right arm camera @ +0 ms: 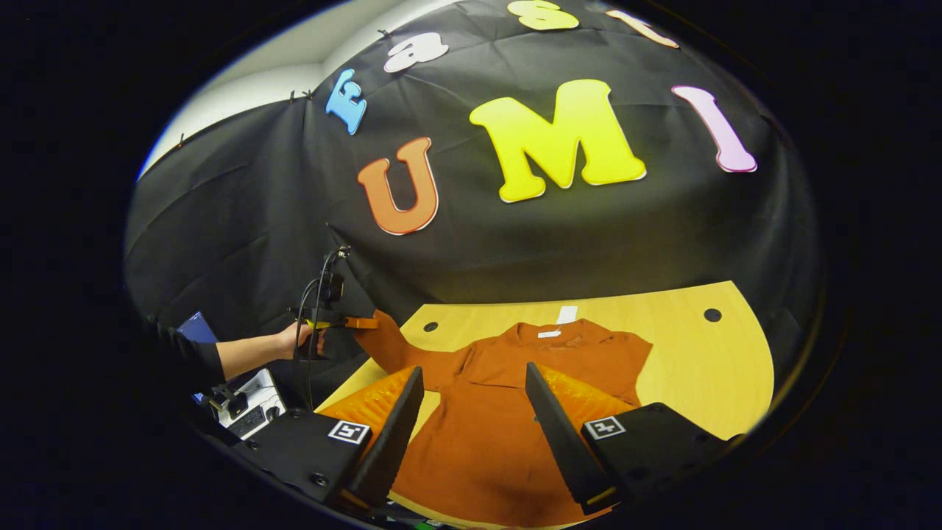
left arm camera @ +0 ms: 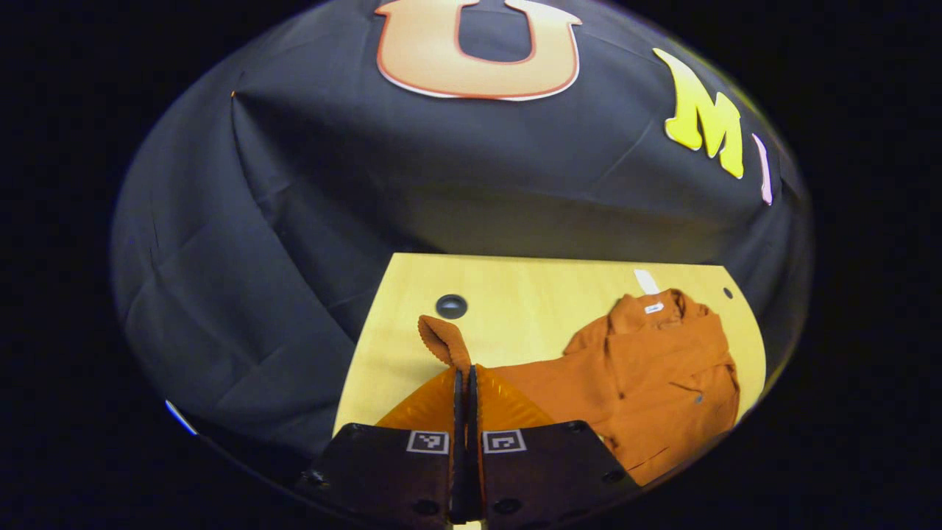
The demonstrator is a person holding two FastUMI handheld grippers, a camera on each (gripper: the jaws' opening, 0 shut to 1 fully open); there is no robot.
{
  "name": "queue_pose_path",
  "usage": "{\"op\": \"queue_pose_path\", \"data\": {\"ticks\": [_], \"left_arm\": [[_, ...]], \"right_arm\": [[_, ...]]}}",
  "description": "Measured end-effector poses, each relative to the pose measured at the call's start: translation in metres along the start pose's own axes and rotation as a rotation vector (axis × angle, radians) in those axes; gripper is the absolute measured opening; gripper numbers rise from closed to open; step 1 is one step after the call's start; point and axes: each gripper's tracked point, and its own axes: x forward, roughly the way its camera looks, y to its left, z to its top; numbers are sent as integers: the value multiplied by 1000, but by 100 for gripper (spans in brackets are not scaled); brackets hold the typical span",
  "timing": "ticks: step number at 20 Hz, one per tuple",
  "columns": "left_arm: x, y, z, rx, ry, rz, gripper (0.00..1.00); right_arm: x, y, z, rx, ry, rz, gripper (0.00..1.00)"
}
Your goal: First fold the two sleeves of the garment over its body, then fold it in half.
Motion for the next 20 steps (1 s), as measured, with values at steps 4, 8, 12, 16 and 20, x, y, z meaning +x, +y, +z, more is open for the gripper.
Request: {"op": "queue_pose_path", "data": {"ticks": [4, 8, 12, 16, 20], "left_arm": [[-19, -82, 35, 38, -46, -50, 2], [-27, -173, 55, 132, -80, -100, 3], [-23, -259, 53, 196, -70, -177, 3], [-16, -347, 42, 250, -42, -258, 3], [-2, -434, 15, 269, 23, -338, 3]], "right_arm": [[-44, -35, 5, 13, -48, -37, 90], [-82, -75, 14, 56, -95, -91, 90], [-114, -113, 20, 100, -136, -147, 89], [-141, -150, 25, 131, -168, -215, 90], [-163, -177, 14, 185, -169, -280, 89]]}}
